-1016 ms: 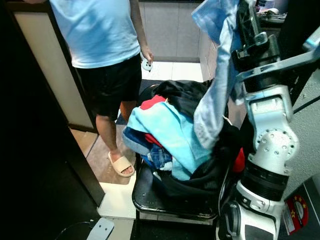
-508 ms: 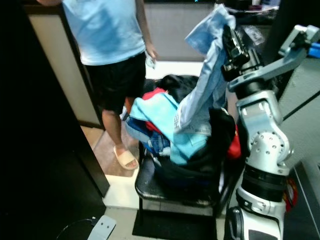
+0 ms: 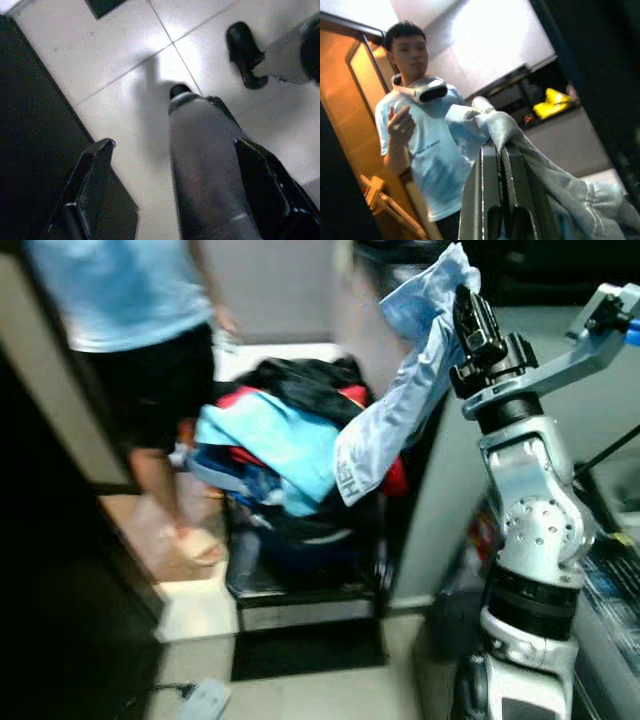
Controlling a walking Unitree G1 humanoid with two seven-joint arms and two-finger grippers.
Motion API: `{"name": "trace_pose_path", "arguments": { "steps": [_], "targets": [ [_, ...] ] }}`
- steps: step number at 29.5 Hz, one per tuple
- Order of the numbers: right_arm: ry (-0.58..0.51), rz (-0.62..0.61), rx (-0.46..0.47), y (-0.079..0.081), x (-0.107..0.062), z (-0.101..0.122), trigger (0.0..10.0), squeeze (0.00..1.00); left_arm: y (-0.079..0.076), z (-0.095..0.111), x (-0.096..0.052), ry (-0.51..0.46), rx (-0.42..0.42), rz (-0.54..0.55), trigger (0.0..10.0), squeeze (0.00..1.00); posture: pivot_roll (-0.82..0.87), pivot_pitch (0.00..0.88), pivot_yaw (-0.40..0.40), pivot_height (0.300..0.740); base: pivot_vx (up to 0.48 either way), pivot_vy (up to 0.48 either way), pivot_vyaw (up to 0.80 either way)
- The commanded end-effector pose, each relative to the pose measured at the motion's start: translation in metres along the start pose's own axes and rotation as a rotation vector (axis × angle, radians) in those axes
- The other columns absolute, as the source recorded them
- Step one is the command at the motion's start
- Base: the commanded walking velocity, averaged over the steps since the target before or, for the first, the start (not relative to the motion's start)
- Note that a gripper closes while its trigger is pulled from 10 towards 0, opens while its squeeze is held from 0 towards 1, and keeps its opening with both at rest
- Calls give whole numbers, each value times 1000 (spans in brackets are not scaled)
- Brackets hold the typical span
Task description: Clothes washing
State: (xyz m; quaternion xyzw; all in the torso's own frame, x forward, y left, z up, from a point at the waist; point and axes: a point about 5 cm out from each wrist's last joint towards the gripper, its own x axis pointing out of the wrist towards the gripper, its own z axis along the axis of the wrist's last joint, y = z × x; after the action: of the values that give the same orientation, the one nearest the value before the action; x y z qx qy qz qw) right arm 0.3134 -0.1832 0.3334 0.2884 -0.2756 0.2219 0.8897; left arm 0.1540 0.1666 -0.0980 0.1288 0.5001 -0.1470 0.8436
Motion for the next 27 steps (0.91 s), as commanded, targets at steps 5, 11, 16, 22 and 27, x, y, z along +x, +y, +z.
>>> {"name": "trace_pose_path", "arguments": {
  "steps": [5, 11, 16, 22, 27],
  "targets": [
    [-27, -17, -87, 2, 8, 9, 10000, 0, -3, -11, -1, 44, 5, -12, 10000, 0, 33, 29, -28, 740, 0, 0, -788],
    [-22, -22, -144, 4, 12, 11, 10000, 0, -4, -12, -1, 45, 13, -13, 10000, 0, 37, 27, -30, 740, 0, 0, -790],
    [-16, -29, -188, 5, 15, 10, 10000, 0, -4, -12, -1, 48, 21, -15, 10000, 0, 37, 25, -33, 740, 0, 0, -788],
    [-12, -46, -232, 5, 17, 8, 10000, 0, -4, -13, -1, 54, 32, -17, 10000, 0, 37, 20, -37, 740, 0, 0, -788],
    [0, -33, -239, 9, 19, 4, 10000, 0, -5, -13, -1, 53, 34, -19, 10000, 0, 36, 12, -41, 740, 0, 0, -788]
  ]
}}
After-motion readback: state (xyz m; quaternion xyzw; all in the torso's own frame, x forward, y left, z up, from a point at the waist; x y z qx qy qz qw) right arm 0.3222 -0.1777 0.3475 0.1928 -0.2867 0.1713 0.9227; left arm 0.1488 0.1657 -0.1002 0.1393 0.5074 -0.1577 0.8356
